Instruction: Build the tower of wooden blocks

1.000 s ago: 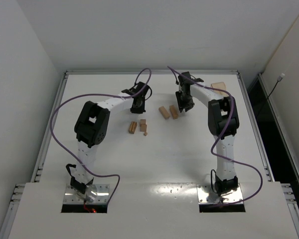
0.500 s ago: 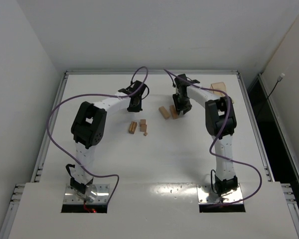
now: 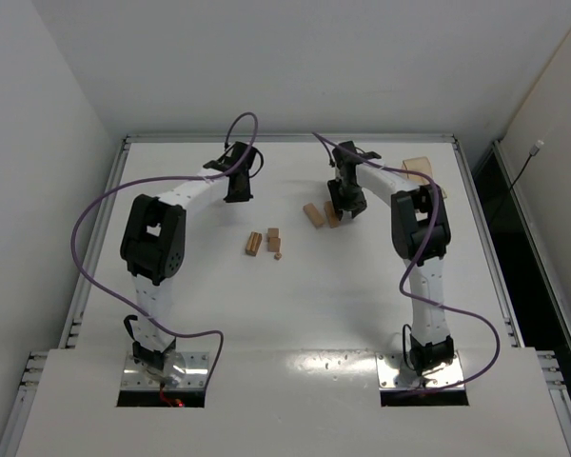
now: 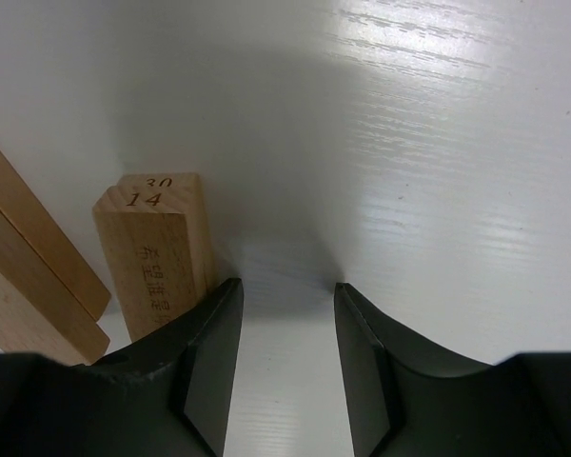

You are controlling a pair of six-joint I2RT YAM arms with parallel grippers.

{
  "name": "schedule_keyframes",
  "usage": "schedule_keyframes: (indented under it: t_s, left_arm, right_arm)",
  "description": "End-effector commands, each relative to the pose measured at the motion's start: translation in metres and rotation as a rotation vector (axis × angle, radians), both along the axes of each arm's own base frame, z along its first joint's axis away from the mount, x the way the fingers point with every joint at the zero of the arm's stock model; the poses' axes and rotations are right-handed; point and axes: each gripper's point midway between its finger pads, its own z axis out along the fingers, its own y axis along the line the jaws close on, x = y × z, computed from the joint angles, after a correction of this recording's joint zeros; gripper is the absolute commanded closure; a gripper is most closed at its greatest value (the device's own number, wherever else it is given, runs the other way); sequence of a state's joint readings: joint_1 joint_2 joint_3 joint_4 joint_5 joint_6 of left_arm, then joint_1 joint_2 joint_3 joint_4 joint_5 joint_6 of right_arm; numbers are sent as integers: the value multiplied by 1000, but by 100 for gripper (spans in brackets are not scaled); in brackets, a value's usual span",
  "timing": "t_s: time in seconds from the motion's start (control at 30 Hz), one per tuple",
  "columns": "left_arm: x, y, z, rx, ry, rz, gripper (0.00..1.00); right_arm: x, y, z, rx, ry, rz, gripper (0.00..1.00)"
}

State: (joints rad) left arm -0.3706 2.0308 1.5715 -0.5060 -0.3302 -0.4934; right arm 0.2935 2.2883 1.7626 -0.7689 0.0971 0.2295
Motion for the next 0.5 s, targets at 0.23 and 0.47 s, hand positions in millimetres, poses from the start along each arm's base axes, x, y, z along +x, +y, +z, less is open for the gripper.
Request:
schedule_keyframes:
  t_s: [0.23, 0.47]
  left_arm:
    - [6, 4, 27, -13, -69, 6, 87]
    - [5, 10, 28, -12, -69, 15, 87]
  right_arm:
    - [5, 21, 4, 32, -16, 21, 57]
    - [7, 24, -1, 42, -13, 24, 55]
